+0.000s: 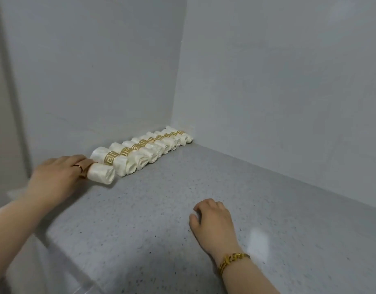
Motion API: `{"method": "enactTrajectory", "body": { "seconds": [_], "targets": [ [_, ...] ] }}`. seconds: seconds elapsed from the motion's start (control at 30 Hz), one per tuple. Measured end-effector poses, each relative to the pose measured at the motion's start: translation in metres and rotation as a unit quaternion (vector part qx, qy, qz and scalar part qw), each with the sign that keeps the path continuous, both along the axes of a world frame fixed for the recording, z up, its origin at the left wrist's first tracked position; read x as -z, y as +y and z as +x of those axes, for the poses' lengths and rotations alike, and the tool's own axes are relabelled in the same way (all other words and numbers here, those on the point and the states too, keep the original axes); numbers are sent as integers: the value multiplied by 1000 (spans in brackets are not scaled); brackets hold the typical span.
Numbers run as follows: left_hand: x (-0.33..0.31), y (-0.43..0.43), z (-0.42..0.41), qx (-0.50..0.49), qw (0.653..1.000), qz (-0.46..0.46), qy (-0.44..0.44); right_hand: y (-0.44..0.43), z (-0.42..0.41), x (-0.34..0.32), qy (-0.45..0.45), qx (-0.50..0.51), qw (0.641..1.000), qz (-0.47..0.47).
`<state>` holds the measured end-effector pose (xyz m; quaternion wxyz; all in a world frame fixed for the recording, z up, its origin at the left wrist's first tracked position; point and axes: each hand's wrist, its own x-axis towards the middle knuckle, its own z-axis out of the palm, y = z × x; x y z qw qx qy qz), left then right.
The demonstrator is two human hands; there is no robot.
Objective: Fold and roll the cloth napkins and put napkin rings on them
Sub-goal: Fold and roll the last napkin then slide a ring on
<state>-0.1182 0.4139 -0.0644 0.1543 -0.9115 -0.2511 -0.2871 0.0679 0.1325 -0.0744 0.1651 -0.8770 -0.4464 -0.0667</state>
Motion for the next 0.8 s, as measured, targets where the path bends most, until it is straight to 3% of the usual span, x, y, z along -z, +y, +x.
{"method": "enactTrajectory", "body": {
  "seconds": [0.1,0.2,0.3,0.43,0.53,0.7,0.8],
  "targets": [
    [8,17,11,6,999,-39,-13,0,1,4,-7,6,1000,10],
    [9,10,29,27,1000,-9,-14,4,4,5,-75,14,995,65],
    [8,14,34,19,1000,-18,4,3,4,5,-7,0,1000,8],
    [7,10,38,-37,998,-46,8,1,6,4,-7,1,1000,7],
    [4,9,38,-81,988,-125,42,1,5,6,-2,-1,1000,2],
    [7,17,25,-55,960,-263,-78,1,4,3,10,2,1000,-11],
    [8,21,16,-25,948,-311,-63,0,3,1,19,2,1000,-6]
  ]
}}
